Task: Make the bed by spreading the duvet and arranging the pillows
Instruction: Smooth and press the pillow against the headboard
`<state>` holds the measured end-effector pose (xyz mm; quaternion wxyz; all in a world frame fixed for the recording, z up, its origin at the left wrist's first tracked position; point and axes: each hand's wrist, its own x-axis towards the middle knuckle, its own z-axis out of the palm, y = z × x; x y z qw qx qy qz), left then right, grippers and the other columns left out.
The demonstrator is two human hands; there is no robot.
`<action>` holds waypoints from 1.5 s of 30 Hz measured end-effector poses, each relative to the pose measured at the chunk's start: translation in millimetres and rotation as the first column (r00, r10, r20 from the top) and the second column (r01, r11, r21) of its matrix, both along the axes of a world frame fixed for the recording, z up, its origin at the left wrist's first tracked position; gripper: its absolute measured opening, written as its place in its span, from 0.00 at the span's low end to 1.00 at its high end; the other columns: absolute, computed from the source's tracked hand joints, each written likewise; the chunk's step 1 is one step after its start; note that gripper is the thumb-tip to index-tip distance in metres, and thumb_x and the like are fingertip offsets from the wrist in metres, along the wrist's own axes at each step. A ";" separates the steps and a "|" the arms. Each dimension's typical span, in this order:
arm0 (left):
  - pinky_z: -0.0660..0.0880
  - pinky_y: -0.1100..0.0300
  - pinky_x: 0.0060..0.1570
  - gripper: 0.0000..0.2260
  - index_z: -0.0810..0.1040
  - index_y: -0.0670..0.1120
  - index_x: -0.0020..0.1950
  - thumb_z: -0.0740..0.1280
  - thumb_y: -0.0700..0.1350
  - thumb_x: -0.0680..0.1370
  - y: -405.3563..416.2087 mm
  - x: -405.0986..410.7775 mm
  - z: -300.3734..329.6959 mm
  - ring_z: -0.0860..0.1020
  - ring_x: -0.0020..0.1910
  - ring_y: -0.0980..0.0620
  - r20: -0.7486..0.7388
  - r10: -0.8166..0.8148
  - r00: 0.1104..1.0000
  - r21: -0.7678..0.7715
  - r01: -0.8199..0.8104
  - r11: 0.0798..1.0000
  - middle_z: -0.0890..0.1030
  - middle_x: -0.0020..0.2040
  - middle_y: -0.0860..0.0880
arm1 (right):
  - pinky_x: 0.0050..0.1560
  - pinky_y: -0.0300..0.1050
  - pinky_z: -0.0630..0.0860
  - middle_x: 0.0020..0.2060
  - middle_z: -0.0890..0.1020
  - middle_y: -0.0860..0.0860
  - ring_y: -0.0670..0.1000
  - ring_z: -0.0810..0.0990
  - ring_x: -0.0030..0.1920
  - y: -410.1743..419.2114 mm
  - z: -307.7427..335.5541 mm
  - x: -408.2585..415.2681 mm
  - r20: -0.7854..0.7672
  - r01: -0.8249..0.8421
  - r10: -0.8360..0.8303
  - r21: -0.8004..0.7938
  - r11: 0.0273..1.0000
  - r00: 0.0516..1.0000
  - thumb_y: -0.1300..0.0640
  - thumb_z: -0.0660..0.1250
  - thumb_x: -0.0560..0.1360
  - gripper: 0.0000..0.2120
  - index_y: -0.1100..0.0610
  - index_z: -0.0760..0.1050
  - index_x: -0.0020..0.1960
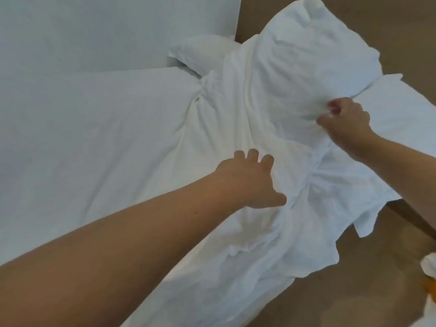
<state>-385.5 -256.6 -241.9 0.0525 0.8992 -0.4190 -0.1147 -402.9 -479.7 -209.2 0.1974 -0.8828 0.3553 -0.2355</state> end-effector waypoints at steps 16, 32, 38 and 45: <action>0.37 0.18 0.54 0.55 0.30 0.59 0.75 0.58 0.81 0.62 -222.5 135.6 -120.6 0.27 0.73 0.43 -0.110 0.268 0.957 0.225 -0.239 0.945 0.26 0.74 0.52 | 0.31 0.43 0.76 0.34 0.79 0.60 0.55 0.77 0.29 -150.3 -15.5 50.7 0.087 0.033 -0.146 0.745 0.666 0.986 0.42 0.70 0.72 0.25 0.65 0.76 0.50; 0.40 0.18 0.58 0.43 0.32 0.59 0.76 0.53 0.74 0.72 -255.8 201.5 -143.1 0.28 0.73 0.44 -0.082 0.283 0.956 0.375 -0.234 0.897 0.28 0.75 0.50 | 0.34 0.45 0.77 0.35 0.82 0.64 0.57 0.79 0.31 -173.5 17.6 82.6 -0.267 0.194 0.064 0.825 0.531 0.961 0.48 0.59 0.79 0.22 0.64 0.75 0.37; 0.57 0.36 0.70 0.47 0.49 0.58 0.78 0.67 0.70 0.66 -232.7 170.2 -64.4 0.55 0.76 0.48 -0.422 0.318 0.849 0.067 -0.321 0.945 0.54 0.77 0.54 | 0.49 0.52 0.77 0.50 0.80 0.54 0.57 0.79 0.48 -241.0 79.0 98.8 0.112 0.101 -0.148 0.347 0.932 0.983 0.54 0.60 0.72 0.14 0.56 0.73 0.56; 0.67 0.40 0.62 0.42 0.51 0.53 0.79 0.66 0.58 0.69 -288.7 106.0 17.5 0.58 0.74 0.40 0.280 0.243 0.929 -0.483 -0.083 0.872 0.57 0.77 0.45 | 0.44 0.46 0.76 0.49 0.77 0.56 0.56 0.76 0.48 -283.6 64.6 116.3 -0.191 -0.081 0.242 0.603 0.794 0.951 0.56 0.67 0.61 0.29 0.58 0.69 0.62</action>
